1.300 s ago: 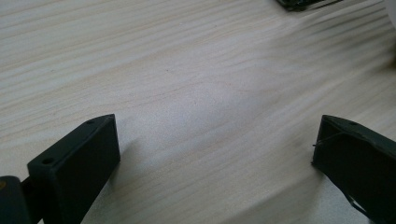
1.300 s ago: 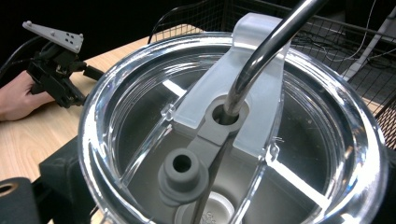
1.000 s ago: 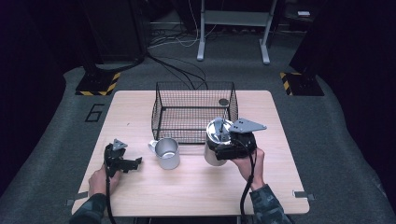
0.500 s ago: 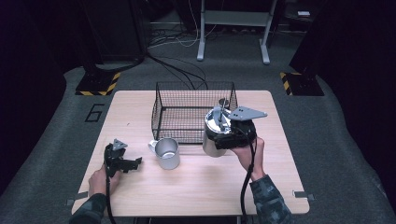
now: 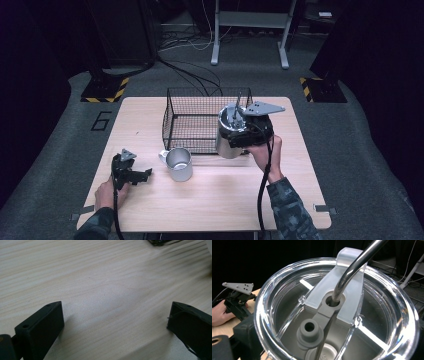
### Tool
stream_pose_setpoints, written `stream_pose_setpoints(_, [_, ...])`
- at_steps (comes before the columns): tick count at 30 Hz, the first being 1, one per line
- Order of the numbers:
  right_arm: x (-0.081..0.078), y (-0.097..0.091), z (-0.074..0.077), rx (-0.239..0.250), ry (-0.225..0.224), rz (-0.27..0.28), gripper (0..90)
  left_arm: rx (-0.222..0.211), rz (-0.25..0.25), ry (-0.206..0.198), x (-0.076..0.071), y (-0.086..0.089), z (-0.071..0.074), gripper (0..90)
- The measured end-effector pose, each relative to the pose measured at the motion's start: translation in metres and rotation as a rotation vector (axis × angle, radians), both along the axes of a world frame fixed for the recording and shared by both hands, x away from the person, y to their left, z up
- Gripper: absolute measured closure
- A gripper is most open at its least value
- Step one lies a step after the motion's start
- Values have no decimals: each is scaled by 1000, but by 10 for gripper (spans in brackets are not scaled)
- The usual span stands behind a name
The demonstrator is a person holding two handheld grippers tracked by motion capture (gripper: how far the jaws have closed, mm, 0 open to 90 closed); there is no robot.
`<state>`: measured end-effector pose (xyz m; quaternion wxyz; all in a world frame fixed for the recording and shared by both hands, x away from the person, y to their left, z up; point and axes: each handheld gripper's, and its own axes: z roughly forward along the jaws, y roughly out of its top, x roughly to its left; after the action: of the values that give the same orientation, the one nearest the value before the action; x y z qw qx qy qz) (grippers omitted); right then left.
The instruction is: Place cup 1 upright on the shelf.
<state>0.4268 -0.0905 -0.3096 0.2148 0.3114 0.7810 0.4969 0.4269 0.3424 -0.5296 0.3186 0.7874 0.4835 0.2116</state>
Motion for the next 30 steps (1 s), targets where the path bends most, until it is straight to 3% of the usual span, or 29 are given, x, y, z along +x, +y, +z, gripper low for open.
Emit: stream_pose_setpoints(30, [57, 17, 21, -19, -3, -43, 34, -1, -1, 0, 0, 0, 0, 4])
